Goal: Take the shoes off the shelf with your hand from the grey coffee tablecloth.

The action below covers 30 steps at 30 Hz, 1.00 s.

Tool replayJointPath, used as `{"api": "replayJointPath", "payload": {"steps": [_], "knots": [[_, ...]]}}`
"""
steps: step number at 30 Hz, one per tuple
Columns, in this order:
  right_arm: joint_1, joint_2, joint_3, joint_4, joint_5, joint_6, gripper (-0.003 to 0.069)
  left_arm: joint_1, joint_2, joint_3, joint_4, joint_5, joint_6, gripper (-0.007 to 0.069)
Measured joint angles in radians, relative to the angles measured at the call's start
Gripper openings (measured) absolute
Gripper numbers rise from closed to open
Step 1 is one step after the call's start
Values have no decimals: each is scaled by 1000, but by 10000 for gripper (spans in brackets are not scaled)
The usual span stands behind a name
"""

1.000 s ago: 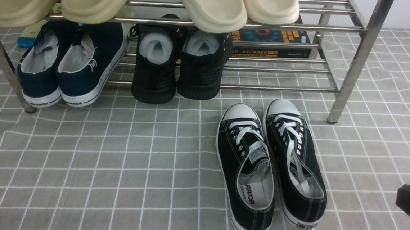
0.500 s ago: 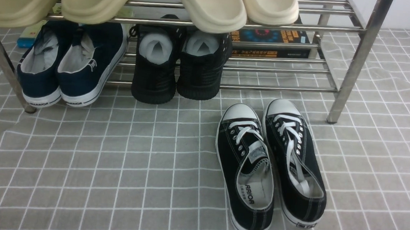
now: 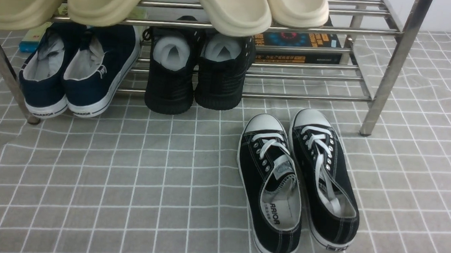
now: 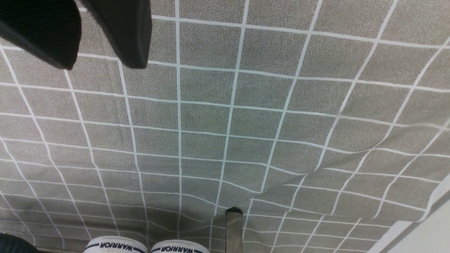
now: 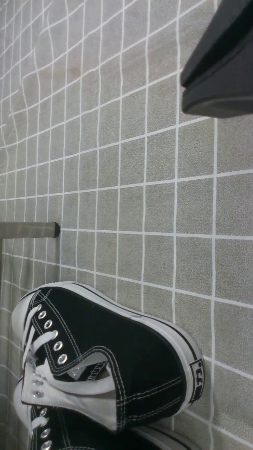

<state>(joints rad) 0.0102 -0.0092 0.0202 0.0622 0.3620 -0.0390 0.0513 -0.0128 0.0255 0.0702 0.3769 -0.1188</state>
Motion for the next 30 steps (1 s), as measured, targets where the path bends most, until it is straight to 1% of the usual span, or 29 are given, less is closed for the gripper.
{"api": "replayJointPath", "payload": {"steps": [6,30], "knots": [[-2,0,-5,7,25,0,58,0,0,0,0,0,0,240],[-2,0,-5,12,25,0,84,0,0,0,0,0,0,240]]}}
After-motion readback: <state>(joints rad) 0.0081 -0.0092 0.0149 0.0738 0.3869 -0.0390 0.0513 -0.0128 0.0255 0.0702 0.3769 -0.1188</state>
